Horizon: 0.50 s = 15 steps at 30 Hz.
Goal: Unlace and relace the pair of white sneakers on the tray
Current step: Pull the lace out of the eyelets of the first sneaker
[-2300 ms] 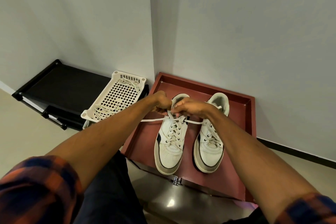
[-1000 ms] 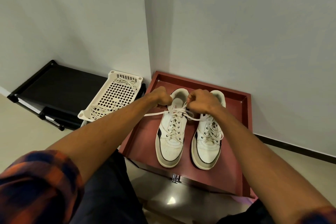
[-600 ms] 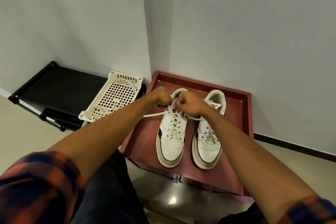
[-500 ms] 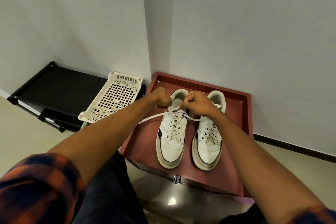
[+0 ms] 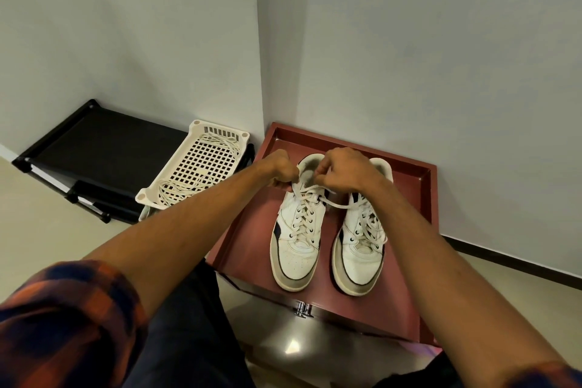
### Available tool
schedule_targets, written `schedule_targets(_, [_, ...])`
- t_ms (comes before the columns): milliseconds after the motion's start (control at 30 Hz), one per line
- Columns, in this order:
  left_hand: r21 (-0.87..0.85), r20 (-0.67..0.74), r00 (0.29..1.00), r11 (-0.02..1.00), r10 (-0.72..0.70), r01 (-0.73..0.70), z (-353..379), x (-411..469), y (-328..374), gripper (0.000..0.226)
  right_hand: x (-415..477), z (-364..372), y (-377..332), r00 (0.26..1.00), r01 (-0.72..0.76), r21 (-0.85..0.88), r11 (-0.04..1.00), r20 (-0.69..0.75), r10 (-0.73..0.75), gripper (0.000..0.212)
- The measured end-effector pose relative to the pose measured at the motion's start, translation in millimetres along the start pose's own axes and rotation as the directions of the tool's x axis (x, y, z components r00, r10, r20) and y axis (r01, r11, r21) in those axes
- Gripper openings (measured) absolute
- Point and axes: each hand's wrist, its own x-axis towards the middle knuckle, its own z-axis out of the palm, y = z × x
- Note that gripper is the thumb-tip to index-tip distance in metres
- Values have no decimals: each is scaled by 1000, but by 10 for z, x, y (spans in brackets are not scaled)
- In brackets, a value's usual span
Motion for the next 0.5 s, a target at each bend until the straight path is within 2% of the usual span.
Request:
schedule_targets(100, [-17, -8, 1000, 1000, -5, 5, 18, 5, -3, 8, 79, 246, -142, 989, 68, -4, 998, 134, -67, 15])
schedule_targets(133, [-14, -21, 1000, 1000, 0, 0, 14, -22, 6, 2, 85, 302, -145, 989, 72, 6, 997, 128, -73, 15])
schedule_targets(267, [12, -66, 998, 1000, 17, -16, 12, -82, 34, 19, 34, 300, -75, 998, 63, 56, 996, 6, -63, 15])
schedule_targets(333, [39, -77, 997, 999, 26, -23, 20, -73, 46, 19, -22, 222, 52, 999, 5, 79, 997, -53, -1, 18])
schedule_targets(500, [60, -51, 999, 998, 12, -9, 12, -20, 29, 14, -293, -114, 576, 976, -157, 272, 949, -105, 191, 25])
